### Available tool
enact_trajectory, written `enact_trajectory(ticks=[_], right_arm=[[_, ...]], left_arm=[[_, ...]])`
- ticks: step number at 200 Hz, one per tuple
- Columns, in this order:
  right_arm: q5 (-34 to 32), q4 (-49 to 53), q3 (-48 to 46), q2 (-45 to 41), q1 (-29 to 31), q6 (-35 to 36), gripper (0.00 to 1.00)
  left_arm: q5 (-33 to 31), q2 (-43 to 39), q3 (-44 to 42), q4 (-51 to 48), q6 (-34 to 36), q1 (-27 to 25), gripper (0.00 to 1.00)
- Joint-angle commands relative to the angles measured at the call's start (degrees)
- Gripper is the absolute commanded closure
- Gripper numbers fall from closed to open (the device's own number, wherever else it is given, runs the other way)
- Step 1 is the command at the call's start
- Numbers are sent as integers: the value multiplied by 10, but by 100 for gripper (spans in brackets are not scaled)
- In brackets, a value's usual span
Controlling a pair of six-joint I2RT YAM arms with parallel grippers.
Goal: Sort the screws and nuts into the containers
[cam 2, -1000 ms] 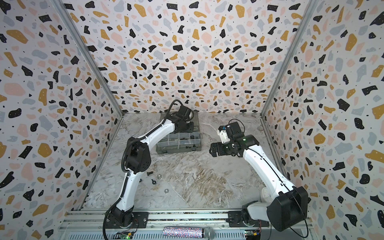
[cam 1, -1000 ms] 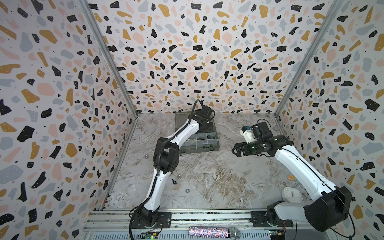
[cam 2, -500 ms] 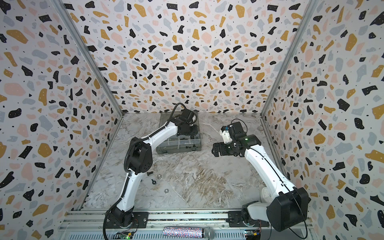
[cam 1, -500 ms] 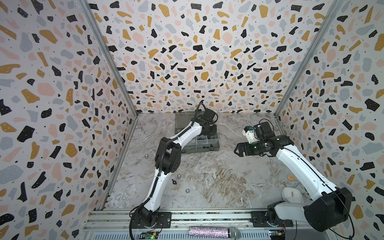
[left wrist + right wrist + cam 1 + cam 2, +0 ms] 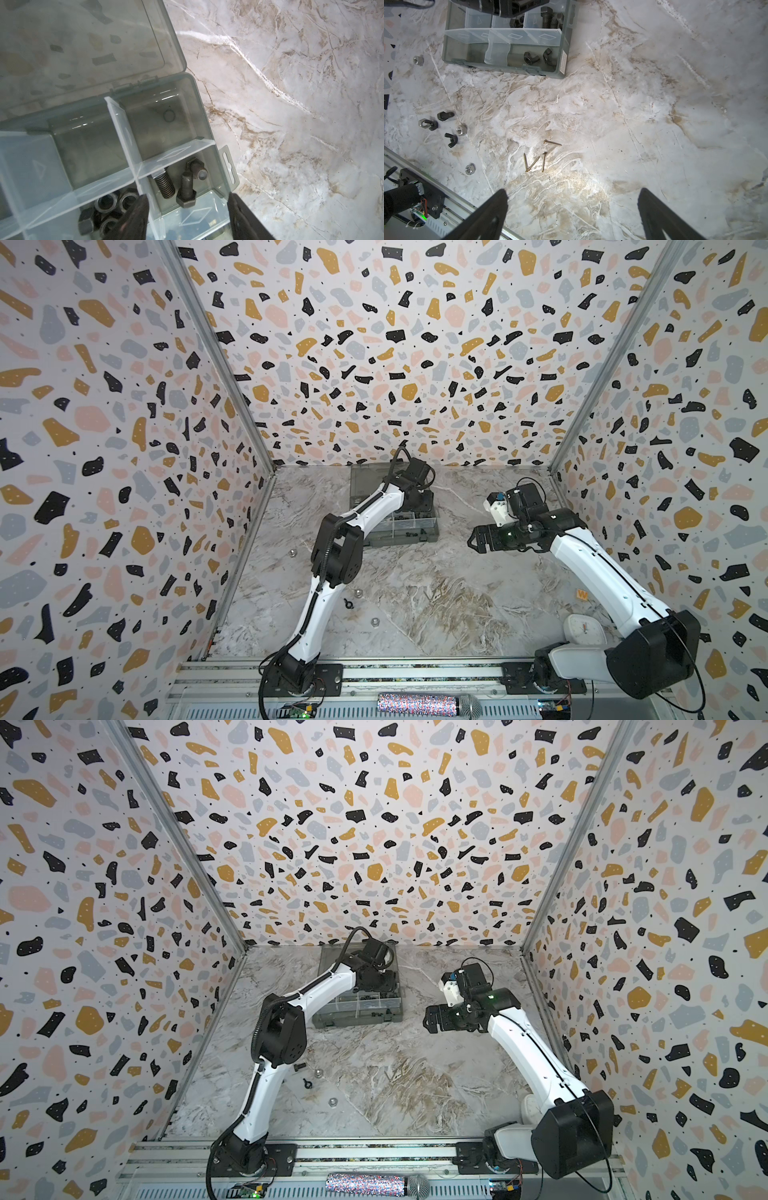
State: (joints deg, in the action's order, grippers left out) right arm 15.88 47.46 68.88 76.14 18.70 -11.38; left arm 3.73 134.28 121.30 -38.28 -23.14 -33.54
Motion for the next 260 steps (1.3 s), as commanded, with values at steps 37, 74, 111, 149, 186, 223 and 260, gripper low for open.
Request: enact_trajectory(ticks=[37, 74, 111, 149, 186, 223, 260], right_arm=[[28, -15, 55, 49, 18, 30, 1], [40, -43, 85, 107, 64, 35, 1], [64, -61, 125, 169, 104, 32, 1], [65, -51, 167, 217, 139, 31, 1], [63, -45, 173, 226, 156, 29, 1], [51, -41, 162, 213, 164, 23, 1], [37, -33, 156, 200, 163, 21, 1]], left_arm=[[-76, -172, -180, 10, 2, 36, 38], [-100, -343, -408, 28, -38, 88, 38], [-128, -478, -559, -7, -62, 102, 38], [-119, -556, -655, -38, -108, 102, 37], [-131, -583, -702, -57, -146, 102, 35], [-130, -563, -733, -47, -165, 102, 34], [-124, -530, -747, -36, -175, 102, 36]])
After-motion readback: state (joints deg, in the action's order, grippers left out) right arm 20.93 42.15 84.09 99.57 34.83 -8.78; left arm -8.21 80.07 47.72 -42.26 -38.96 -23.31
